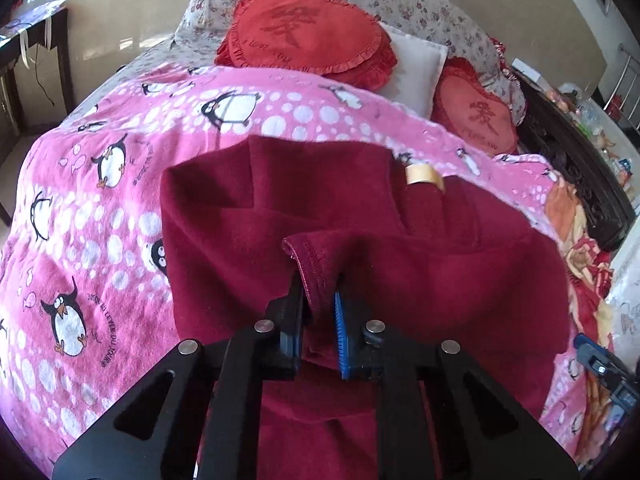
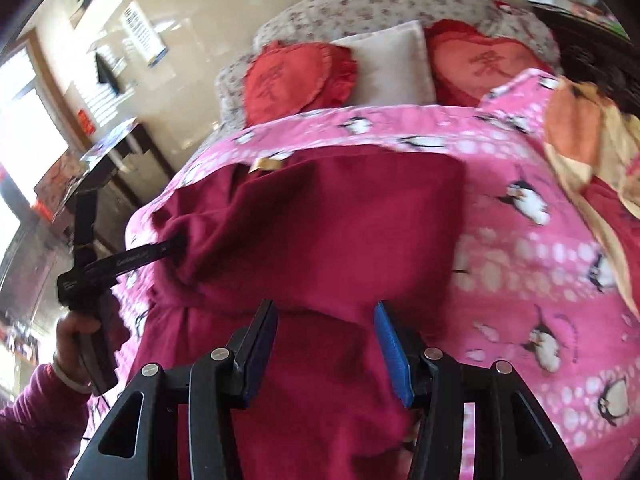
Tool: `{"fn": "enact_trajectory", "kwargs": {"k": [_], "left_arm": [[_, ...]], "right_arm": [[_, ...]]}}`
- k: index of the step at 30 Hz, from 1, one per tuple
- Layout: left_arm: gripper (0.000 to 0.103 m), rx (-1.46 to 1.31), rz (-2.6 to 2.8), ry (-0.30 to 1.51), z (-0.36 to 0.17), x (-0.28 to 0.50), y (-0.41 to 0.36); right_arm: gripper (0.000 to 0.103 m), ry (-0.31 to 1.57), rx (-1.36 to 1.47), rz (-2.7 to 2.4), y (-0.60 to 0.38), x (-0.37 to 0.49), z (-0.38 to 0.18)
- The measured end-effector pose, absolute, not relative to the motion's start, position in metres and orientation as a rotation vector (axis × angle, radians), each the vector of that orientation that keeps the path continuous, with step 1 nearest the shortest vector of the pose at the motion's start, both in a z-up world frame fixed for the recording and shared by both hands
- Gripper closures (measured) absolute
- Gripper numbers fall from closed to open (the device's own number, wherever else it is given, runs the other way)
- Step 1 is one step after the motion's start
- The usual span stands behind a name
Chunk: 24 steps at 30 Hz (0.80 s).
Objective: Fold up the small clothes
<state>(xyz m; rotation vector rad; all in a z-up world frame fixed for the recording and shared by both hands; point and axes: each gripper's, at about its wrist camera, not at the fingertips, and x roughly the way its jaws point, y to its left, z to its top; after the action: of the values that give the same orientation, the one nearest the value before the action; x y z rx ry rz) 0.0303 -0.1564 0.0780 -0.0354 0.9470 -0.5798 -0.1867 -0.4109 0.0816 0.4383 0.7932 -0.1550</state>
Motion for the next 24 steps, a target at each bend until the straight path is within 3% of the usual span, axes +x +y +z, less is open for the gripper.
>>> {"fn": "enact_trajectory", "kwargs": {"k": [5, 15, 21, 24], "left_arm": [[0.091, -0.094, -0.558, 0.867, 0.114, 0.025, -0.126], [0.091, -0.087, -0.447, 0.973, 0.063, 0.028, -0.107], [0.091, -0.034, -0.482, 0.963, 0.064, 0.026, -0.125], [0.09, -0.004, -0.481, 0.971, 0.066, 0.023, -0.129]], "right_arm": [[0.055, 0.769, 0.467, -0.225, -0.433, -0.196, 0.084], [0.052, 0.806, 0.413, -0.302, -0.426, -0.174, 0.072], [0.052, 0.865, 0.034, -0.47, -0.414, -0.143, 0.062], [0.053, 0.882, 0.143, -0.465, -0.435, -0.144, 0.059]]}}
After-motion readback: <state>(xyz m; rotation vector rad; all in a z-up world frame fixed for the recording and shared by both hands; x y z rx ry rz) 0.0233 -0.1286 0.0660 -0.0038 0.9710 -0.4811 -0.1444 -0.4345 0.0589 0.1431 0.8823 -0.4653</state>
